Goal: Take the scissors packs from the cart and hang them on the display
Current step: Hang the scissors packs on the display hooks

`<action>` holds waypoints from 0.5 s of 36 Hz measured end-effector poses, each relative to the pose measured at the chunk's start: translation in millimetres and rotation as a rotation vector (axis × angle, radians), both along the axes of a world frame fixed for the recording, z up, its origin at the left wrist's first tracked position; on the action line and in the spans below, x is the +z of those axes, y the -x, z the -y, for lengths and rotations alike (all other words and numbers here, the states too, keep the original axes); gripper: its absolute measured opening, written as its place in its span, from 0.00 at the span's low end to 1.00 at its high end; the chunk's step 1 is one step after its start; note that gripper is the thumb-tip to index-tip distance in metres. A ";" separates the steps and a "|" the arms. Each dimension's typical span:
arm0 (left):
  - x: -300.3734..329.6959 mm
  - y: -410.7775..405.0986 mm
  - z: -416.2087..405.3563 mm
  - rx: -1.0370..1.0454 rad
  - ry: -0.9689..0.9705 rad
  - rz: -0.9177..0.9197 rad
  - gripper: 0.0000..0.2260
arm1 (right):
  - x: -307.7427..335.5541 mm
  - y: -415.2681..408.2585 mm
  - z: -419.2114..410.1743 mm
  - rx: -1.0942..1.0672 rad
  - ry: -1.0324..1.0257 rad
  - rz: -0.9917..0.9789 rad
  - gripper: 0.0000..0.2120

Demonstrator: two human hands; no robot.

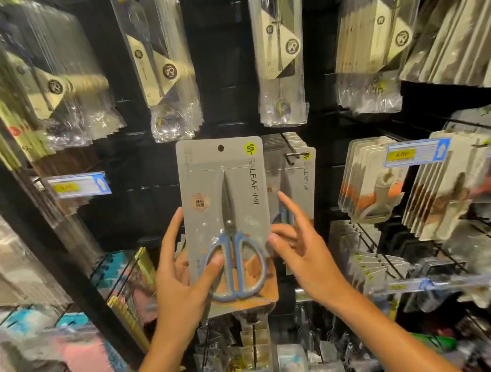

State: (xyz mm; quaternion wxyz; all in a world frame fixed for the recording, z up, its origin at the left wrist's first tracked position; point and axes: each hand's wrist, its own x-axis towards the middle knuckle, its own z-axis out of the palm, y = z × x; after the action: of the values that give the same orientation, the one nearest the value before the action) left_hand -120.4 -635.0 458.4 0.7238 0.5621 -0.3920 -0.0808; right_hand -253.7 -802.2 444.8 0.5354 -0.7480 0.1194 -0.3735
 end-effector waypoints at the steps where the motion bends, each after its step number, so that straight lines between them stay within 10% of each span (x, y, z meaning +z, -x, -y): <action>1: -1.6 1.1 0.7 -0.007 -0.002 0.003 0.40 | 1.2 0.0 -2.8 0.002 -0.009 0.011 0.33; 18: -6.9 -7.6 2.8 -0.024 0.021 -0.020 0.39 | -22.1 -13.0 53.1 -0.417 -0.082 0.058 0.29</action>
State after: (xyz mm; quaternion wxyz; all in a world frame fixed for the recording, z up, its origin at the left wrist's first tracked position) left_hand -112.7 -637.8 451.5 0.7326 0.5487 -0.3923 -0.0912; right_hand -240.7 -855.3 422.7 0.4797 -0.6736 0.2711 -0.4926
